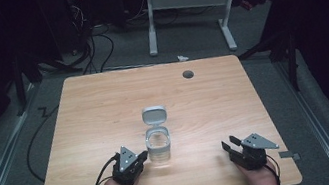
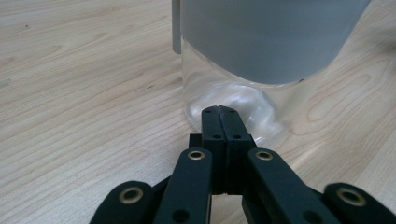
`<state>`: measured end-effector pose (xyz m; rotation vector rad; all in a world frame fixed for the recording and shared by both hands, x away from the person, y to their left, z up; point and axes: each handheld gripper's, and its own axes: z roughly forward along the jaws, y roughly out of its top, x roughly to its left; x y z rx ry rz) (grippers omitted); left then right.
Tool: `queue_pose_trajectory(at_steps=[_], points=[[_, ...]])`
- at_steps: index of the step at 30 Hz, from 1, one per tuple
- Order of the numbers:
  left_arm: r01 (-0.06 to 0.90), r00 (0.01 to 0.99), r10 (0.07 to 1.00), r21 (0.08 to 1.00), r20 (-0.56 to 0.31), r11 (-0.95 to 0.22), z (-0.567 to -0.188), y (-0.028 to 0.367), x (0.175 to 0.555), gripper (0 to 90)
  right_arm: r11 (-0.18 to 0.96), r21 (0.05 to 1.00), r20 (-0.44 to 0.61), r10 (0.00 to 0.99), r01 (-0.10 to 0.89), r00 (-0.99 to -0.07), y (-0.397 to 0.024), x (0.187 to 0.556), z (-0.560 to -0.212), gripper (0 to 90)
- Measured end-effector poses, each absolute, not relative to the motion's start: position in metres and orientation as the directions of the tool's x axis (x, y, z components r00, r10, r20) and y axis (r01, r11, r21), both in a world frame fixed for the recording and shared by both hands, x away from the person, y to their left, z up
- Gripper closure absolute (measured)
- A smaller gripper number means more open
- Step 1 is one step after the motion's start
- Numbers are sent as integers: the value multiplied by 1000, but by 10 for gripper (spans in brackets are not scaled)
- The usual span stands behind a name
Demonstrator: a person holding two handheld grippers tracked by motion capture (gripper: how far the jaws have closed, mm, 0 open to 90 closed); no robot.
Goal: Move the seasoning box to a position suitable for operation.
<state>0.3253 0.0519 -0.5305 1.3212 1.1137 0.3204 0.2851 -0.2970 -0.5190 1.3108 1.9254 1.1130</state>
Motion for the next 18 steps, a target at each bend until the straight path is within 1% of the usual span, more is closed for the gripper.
queue_pose_trajectory(at_steps=[12, 18], points=[[384, 479, 745, 874, -465, 299, -530, 54, 325, 900, 190, 860, 6, 924, 473, -382, -293, 285, -520, 594], [387, 478, 745, 873, -465, 296, -530, 60, 317, 900, 199, 858, 7, 917, 473, -399, -286, 286, -519, 639]])
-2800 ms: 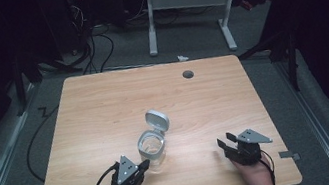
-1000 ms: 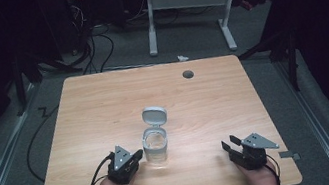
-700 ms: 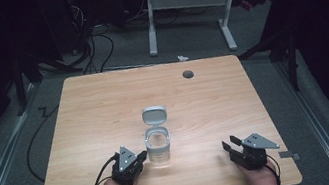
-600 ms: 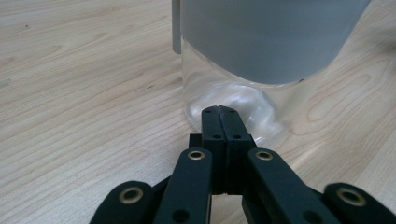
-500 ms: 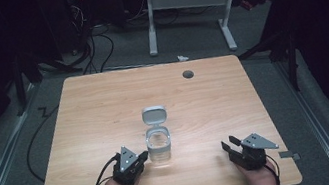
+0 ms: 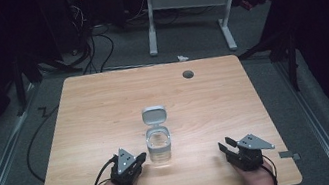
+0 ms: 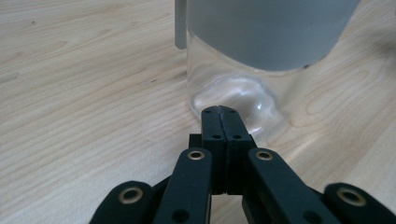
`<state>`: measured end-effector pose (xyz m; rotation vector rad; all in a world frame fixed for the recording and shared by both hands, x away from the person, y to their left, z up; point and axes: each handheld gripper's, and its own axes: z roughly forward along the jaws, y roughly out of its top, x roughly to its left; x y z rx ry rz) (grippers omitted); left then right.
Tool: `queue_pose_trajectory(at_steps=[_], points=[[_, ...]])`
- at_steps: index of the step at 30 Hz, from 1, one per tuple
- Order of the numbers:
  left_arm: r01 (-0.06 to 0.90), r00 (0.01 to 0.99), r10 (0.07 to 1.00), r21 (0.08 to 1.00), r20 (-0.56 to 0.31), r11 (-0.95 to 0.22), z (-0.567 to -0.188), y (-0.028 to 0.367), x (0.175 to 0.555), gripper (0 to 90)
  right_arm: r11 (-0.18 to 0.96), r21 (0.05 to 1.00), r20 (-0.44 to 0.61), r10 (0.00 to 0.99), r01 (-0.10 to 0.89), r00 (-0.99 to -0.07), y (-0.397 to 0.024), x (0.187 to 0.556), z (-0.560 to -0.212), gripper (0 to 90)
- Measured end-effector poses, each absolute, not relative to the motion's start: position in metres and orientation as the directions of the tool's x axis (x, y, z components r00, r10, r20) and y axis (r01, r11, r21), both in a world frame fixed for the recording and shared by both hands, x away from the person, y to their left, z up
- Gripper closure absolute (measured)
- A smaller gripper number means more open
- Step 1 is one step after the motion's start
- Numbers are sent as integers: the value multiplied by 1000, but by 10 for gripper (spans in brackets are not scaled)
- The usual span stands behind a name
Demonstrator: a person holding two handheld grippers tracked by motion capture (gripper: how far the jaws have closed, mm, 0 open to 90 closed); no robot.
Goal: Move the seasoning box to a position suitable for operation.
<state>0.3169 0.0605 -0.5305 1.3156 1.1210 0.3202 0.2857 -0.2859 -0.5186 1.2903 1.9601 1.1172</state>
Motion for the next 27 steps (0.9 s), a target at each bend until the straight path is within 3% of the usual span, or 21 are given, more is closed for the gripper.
queue_pose_trajectory(at_steps=[3, 8, 18, 27], points=[[390, 486, 738, 872, -469, 297, -531, 62, 309, 885, 215, 860, 3, 904, 462, -427, -280, 287, -516, 694], [399, 502, 731, 873, -463, 279, -533, 60, 298, 872, 228, 860, 28, 872, 456, -488, -264, 292, -510, 892], [410, 518, 709, 867, -478, 284, -531, 61, 291, 882, 243, 834, 28, 879, 496, -477, -228, 319, -508, 900], [421, 521, 703, 862, -485, 282, -532, 55, 295, 888, 235, 833, 47, 872, 501, -487, -225, 335, -501, 900]])
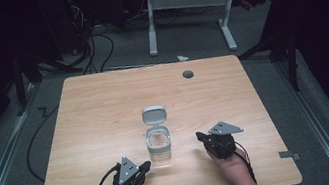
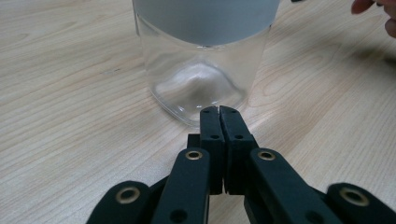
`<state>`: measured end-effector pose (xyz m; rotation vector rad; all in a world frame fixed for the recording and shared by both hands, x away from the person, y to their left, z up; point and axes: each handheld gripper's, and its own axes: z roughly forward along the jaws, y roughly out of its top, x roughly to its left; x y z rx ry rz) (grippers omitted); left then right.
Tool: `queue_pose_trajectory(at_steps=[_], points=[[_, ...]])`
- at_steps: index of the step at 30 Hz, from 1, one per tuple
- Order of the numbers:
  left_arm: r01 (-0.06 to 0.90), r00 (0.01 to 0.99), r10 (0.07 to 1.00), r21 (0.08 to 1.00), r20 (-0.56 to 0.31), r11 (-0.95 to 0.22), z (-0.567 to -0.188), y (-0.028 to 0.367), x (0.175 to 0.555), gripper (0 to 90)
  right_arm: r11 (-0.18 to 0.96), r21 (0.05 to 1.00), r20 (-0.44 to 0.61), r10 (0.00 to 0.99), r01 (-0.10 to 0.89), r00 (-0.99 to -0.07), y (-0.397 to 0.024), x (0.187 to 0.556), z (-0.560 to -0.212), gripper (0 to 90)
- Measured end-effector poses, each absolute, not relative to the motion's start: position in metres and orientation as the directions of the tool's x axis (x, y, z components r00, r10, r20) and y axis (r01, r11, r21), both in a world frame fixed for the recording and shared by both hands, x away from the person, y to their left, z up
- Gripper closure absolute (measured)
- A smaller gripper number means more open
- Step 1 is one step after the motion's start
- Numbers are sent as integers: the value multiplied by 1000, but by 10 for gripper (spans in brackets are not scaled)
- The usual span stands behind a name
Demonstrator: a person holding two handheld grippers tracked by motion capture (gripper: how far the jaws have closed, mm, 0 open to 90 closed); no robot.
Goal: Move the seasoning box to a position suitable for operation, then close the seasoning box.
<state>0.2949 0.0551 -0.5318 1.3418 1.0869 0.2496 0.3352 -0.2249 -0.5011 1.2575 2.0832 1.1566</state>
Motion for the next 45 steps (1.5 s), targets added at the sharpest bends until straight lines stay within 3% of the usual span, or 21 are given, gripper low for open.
queue_pose_trajectory(at_steps=[23, 45], points=[[454, 559, 654, 848, -510, 273, -530, 31, 296, 900, 236, 860, 55, 839, 452, -542, -200, 369, -484, 900], [438, 544, 668, 851, -507, 290, -533, 30, 302, 900, 224, 879, 56, 829, 422, -556, -171, 406, -467, 900]])
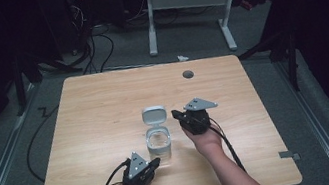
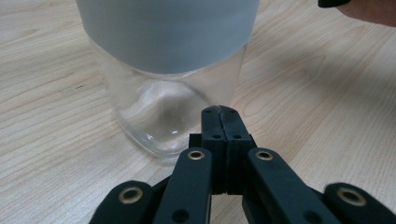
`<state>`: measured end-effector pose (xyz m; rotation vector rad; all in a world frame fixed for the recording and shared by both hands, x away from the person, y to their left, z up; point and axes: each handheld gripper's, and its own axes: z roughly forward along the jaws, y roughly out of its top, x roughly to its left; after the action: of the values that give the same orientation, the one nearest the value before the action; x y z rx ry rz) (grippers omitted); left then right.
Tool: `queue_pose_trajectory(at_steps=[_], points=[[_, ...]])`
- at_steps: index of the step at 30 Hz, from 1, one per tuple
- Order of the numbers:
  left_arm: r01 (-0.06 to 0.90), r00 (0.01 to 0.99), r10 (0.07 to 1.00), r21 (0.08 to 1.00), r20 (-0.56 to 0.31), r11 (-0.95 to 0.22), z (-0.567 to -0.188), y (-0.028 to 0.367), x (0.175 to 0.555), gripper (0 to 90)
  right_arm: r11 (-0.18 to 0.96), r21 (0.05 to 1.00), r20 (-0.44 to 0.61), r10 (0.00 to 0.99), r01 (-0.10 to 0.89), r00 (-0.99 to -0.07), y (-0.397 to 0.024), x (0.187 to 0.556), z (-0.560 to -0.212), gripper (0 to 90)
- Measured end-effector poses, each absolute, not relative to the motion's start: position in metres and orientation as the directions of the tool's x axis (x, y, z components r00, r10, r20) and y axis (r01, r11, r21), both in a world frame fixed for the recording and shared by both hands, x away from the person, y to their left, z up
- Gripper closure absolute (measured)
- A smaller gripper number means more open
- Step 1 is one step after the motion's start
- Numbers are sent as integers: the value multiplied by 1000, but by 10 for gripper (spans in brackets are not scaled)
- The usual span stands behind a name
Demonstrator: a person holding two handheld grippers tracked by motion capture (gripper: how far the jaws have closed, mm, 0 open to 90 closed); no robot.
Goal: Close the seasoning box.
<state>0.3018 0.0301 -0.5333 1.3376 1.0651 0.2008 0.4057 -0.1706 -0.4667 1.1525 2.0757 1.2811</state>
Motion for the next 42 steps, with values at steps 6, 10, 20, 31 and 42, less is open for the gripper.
queue_pose_trajectory(at_steps=[6, 10, 20, 31, 42], points=[[439, 545, 667, 851, -508, 290, -533, 30, 302, 900, 218, 881, 59, 831, 421, -554, -166, 411, -462, 900], [440, 539, 668, 848, -513, 295, -533, 31, 303, 900, 214, 883, 59, 832, 417, -552, -164, 414, -461, 900], [455, 528, 662, 835, -532, 309, -533, 31, 306, 900, 209, 894, 57, 824, 396, -563, -157, 419, -449, 900], [452, 533, 663, 839, -526, 303, -533, 31, 306, 900, 225, 907, 38, 798, 355, -602, -147, 410, -438, 900], [447, 531, 661, 838, -530, 313, -533, 31, 305, 900, 250, 909, 23, 768, 333, -640, -150, 377, -448, 899]])
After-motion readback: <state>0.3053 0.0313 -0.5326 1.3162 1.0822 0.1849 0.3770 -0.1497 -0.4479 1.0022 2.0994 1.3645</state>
